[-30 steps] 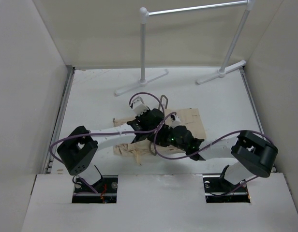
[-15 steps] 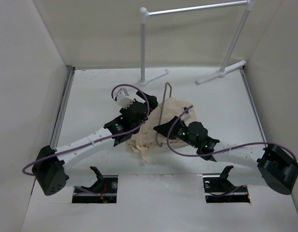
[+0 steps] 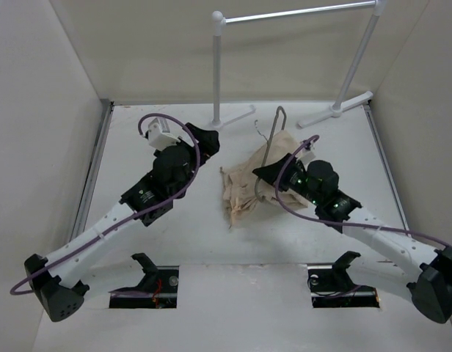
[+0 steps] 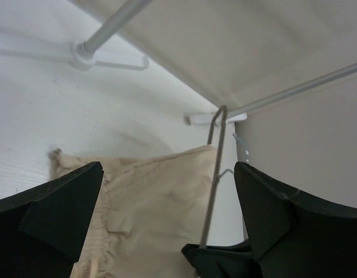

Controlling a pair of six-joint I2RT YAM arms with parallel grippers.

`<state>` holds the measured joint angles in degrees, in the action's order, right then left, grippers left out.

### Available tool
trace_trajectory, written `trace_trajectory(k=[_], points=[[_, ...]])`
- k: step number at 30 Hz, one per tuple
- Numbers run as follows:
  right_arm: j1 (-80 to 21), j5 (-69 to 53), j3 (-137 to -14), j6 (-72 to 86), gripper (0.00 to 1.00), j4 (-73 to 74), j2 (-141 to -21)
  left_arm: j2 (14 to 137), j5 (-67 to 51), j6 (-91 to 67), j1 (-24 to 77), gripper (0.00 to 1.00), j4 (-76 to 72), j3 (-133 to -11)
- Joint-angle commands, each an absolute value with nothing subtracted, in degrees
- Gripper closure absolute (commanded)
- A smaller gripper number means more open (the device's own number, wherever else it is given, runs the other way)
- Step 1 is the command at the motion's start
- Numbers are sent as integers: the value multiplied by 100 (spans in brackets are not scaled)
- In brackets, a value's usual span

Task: Place the trousers on the hanger
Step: Place the hanger at the clothesline.

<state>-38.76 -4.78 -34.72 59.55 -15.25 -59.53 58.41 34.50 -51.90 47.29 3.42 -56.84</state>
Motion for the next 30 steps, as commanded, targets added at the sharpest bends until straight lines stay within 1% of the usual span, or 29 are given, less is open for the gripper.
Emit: trace_trajectory(k=[1,7,11,15,18,30], points=[[-3477,-834,-4392,5827,97,-1162,-5468,5573,3454,-4588,4435,0,728,-6047],[-2669,-1405,-5676,5941,97,-432,-5238,5414,2989,-4553,3819,0,993,-5924],[-2010,-1976,-6502,6125,97,-123,-5562,5405,2743,-4562,3652,0,967,-5696],[-1421,-2434,-7161,6363,97,-140,-6081,5432,2514,-4570,3590,0,862,-5529],[-1156,-2584,-7697,6468,98,-211,-6607,5458,2321,-4597,3581,0,748,-5371],[-919,-2426,-9816,6873,99,-483,-8726,5590,1986,-4676,3845,0,492,-4843]])
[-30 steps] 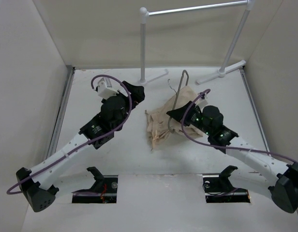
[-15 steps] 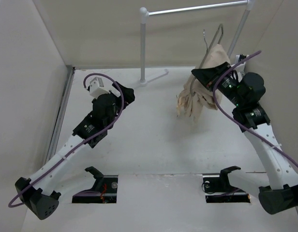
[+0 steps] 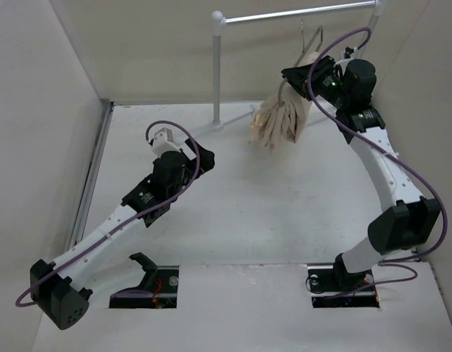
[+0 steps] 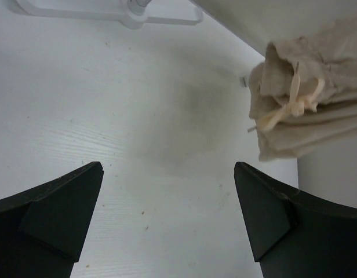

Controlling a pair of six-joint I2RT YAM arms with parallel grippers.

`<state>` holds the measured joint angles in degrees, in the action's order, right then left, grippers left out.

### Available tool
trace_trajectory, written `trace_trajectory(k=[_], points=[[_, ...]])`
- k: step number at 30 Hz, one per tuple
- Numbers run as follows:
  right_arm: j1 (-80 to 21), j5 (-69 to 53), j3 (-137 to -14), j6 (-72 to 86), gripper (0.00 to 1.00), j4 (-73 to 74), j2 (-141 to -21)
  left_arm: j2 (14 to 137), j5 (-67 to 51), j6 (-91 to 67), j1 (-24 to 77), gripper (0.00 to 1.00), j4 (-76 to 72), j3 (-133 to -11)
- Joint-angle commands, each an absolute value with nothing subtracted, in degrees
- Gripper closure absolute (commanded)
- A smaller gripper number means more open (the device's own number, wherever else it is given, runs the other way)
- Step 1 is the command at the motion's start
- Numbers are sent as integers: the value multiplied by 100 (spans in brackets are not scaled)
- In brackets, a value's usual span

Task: Place the trousers on the hanger
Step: Place the hanger at the clothesline.

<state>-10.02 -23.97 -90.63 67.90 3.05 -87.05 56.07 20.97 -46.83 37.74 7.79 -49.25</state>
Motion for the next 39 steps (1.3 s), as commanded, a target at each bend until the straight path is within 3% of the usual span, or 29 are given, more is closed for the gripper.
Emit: trace_trajectory(k=[1,24,31,35,37,39], points=[[-892,-2408,-9957,6882,99,-483,-8849,5599,1969,-4676,3880,0,475,-4799],[-119,-2610,-11373,7532,99,-677,-10335,6214,1846,-4781,3977,0,176,-4649],[-101,-2567,-10873,7524,97,-747,-10450,6275,1898,-4878,3968,0,123,-4641],[-40,-2514,-10644,7524,80,-853,-10433,6293,1960,-4887,3942,0,123,-4632],[4,-2540,-10644,7497,55,-896,-10441,6293,1977,-4887,3889,0,132,-4641],[57,-2584,-10652,7471,36,-932,-10433,6293,1978,-4887,3810,0,158,-4658]])
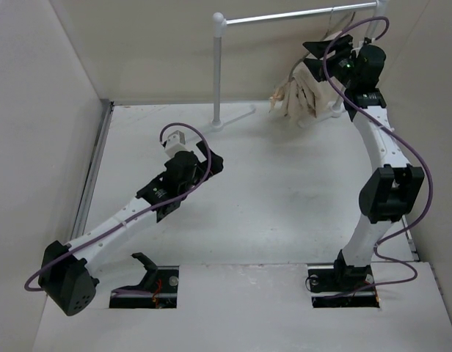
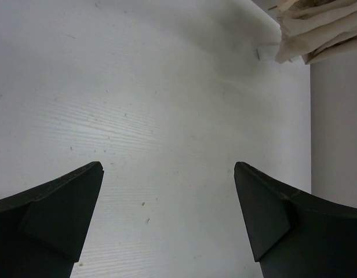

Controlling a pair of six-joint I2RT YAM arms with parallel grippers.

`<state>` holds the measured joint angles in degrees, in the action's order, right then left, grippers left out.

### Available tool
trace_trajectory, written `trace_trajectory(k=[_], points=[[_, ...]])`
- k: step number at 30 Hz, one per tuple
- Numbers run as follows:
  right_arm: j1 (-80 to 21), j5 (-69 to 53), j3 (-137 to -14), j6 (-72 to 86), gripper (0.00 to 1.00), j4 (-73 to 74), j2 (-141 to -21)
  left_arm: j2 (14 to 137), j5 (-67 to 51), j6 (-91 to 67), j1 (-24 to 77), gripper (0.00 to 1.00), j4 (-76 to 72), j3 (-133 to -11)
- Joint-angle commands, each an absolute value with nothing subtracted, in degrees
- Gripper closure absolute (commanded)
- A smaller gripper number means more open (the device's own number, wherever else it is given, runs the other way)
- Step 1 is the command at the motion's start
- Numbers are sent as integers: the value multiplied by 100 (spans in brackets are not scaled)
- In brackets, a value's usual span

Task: Place the trousers on the hanger
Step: Place the hanger at the clothesline, then reset both arms

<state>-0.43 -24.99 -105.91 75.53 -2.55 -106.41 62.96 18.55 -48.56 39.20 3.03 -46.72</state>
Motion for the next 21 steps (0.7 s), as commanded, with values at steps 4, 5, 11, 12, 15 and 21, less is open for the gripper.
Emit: trace_trajectory(k=[4,5,11,12,15,21], points=[[189,-2724,-10714,7462,17,-888,-10415,6293,1934,-4878,3643,0,167,-4676],[215,-2751,-10705,7453,12,-888,-10372,6293,1934,-4869,3608,0,176,-4684],[286,-2848,-10180,7138,0,-704,-9836,6407,1969,-4808,3398,0,316,-4851],[286,-2839,-10047,7067,0,-668,-9739,6442,1969,-4799,3327,0,369,-4912],[312,-2699,-9450,6804,0,-484,-9283,6618,1960,-4711,3116,0,597,-5167],[295,-2032,-7746,6110,0,-256,-7808,7074,1995,-4483,2896,0,1396,-5739]])
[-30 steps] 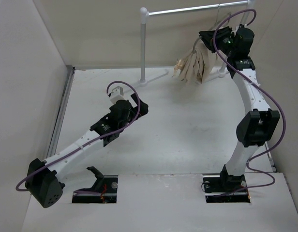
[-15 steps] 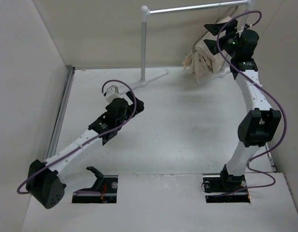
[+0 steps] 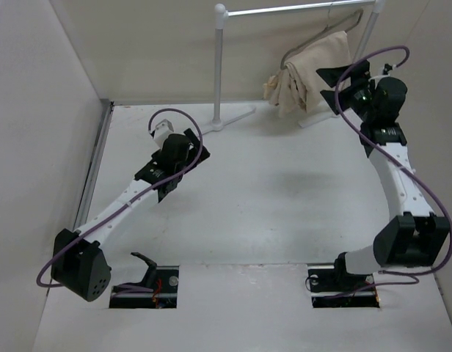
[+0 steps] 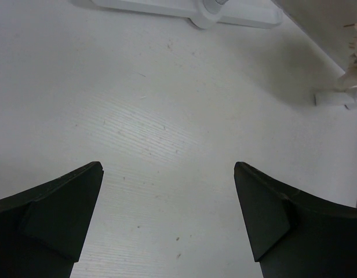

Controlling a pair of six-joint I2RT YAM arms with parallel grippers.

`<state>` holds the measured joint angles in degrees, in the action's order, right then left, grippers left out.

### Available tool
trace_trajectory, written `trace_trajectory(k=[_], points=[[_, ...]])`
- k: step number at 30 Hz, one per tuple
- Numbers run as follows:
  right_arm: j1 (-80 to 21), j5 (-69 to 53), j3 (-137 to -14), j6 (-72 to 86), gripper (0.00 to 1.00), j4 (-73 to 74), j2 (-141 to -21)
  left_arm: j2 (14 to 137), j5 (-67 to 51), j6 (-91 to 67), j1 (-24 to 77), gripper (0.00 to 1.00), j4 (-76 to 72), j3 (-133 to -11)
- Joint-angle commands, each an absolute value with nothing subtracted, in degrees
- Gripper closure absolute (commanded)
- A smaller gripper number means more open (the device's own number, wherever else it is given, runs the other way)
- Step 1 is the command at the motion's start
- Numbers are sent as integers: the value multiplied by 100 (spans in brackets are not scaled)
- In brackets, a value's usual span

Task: Place the trousers on the hanger
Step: Reset both arms

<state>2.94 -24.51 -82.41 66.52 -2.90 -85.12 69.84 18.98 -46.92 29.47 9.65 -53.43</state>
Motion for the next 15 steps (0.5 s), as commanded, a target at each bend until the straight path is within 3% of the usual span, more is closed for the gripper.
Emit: trace_trajectory(k=[1,6,15], points=[[295,-1908,-7421,5978,0,-142,-7544,7127,1978,-4465,2896,0,1502,-5774],[-178,-1022,-5664,5433,0,614,-6121,7216,1995,-4438,2975,0,1722,-5810],[-2753,1474,-3385,5502,0,2713,-3606,7075,2698,-4543,3387,0,2741,-5809]])
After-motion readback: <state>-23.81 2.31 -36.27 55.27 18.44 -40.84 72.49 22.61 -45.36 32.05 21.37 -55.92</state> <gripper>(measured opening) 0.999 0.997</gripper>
